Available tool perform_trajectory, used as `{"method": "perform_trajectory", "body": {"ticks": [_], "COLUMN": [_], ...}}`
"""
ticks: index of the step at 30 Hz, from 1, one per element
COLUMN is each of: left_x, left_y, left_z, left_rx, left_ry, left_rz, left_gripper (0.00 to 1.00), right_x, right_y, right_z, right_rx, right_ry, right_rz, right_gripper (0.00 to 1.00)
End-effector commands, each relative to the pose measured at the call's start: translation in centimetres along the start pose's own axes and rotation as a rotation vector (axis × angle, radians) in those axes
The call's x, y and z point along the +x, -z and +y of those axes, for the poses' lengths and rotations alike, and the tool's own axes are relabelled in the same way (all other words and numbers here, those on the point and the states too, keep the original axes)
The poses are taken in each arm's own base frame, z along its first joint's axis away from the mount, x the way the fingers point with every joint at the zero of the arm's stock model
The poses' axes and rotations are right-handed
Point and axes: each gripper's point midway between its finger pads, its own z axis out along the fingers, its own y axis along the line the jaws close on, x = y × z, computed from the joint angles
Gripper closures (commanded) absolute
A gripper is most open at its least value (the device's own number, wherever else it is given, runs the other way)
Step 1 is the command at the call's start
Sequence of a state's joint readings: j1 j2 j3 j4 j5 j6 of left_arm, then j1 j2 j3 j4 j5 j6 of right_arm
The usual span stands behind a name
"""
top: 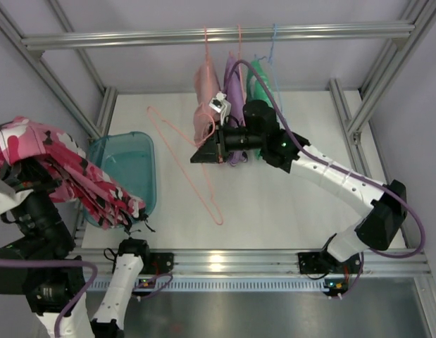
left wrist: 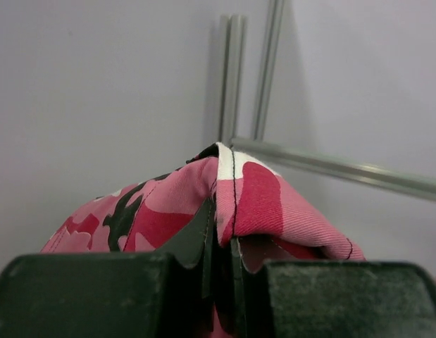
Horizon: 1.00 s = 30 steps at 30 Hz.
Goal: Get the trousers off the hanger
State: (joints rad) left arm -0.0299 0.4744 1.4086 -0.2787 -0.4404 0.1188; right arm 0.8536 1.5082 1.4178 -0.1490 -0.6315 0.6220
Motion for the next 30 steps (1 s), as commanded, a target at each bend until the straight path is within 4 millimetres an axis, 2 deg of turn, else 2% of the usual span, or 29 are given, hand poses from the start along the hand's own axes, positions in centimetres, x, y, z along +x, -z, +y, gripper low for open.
{"method": "perform_trajectory", "body": {"ticks": [1,3,7,9,10,14,16,22,23,26,27,28,29,30], "left_x": [-1.2,-0.2,5.1,6.8,8.9,12.6,13.6,16.1,17.5,20.0,20.5,20.2,21.4,21.7], "left_y": [1.0,1.7,1.8,2.1,2.0,1.6,1.2,-1.8,-2.5,-4.1,-4.5,-5.1,-5.8,-6.1], "left_z": [3.1,3.4,3.4,3.6,3.3,2.9,3.0,1.5,1.0,0.2,0.0,-0.1,-0.4,-0.4], "left_rx": [-0.126,-0.125,-0.115,-0.114,-0.100,-0.088,-0.113,-0.117,-0.113,-0.108,-0.110,-0.124,-0.121,-0.126], "left_ry": [-0.121,-0.167,-0.306,-0.344,-0.390,-0.433,-0.446,-0.469,-0.486,-0.526,-0.541,-0.553,-0.577,-0.590], "left_rz": [-0.076,-0.063,0.052,0.082,0.124,0.193,0.211,0.201,0.228,0.239,0.240,0.215,0.240,0.250], "left_gripper": [1.00,1.00,1.00,1.00,1.00,1.00,1.00,1.00,1.00,1.00,1.00,1.00,1.00,1.00], "right_x": [-3.4,-3.4,-3.9,-3.8,-4.0,-4.0,-4.0,-4.3,-4.2,-4.5,-4.8,-4.9,-4.9,-5.1], "right_y": [2.2,2.4,3.0,3.3,3.6,4.6,5.2,6.5,6.6,6.9,7.1,7.3,7.3,7.5], "right_z": [5.0,5.2,6.3,6.4,6.8,7.6,8.0,8.3,8.2,8.3,8.4,8.6,8.5,8.5], "right_rx": [-0.092,-0.093,-0.104,-0.101,-0.105,-0.105,-0.102,-0.083,-0.076,-0.067,-0.065,-0.064,-0.059,-0.055], "right_ry": [0.135,0.143,0.177,0.176,0.187,0.210,0.225,0.264,0.261,0.267,0.274,0.280,0.280,0.286], "right_rz": [-0.068,-0.055,-0.049,-0.039,-0.043,-0.045,-0.046,-0.048,-0.046,-0.052,-0.061,-0.065,-0.064,-0.070], "right_gripper": [1.00,1.00,1.00,1.00,1.00,1.00,1.00,1.00,1.00,1.00,1.00,1.00,1.00,1.00]}}
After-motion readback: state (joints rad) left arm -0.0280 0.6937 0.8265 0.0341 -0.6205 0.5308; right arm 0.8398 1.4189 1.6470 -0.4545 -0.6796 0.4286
